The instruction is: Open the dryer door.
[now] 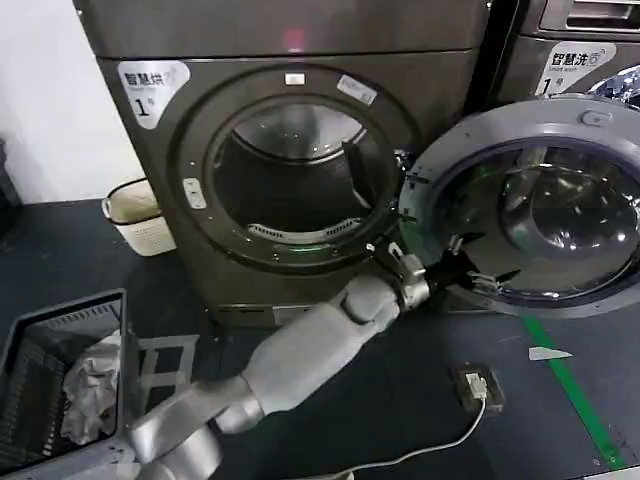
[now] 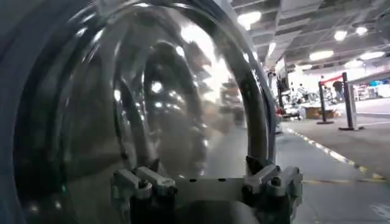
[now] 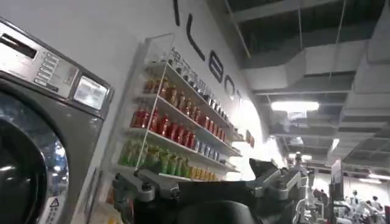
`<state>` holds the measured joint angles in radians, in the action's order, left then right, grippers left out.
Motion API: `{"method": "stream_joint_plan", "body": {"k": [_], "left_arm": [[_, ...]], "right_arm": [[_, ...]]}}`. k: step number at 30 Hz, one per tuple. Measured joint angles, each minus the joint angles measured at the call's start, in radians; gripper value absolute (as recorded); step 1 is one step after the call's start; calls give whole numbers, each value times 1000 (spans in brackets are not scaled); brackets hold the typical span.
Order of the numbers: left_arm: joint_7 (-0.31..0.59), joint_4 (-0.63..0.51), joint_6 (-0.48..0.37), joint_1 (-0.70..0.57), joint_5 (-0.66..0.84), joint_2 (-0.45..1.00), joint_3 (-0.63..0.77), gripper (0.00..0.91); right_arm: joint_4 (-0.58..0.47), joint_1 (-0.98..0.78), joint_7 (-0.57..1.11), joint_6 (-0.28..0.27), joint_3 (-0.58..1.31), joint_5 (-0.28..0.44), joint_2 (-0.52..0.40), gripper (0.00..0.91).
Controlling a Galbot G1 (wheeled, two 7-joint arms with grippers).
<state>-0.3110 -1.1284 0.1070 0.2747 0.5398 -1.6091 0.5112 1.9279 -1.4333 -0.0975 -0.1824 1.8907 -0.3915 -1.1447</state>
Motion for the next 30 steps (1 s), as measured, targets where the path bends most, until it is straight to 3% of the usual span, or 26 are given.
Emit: {"method": "stream_joint_plan", "body": {"k": [7, 13, 21, 30], "left_arm": [[2, -73, 80, -9, 92, 0, 38, 907], [-26, -204, 228, -38, 187, 22, 122, 907], [-19, -431, 285, -67, 235, 422, 239, 907], [-40, -641, 208, -93, 169, 854, 293, 907]], "right_arm": [[-1, -5, 0, 13, 10, -3, 6, 907], [-3, -13, 1, 24, 35, -3, 18, 907], [7, 8, -7, 20, 38, 12, 25, 907], [28, 23, -12, -7, 69, 103, 44, 907]]}}
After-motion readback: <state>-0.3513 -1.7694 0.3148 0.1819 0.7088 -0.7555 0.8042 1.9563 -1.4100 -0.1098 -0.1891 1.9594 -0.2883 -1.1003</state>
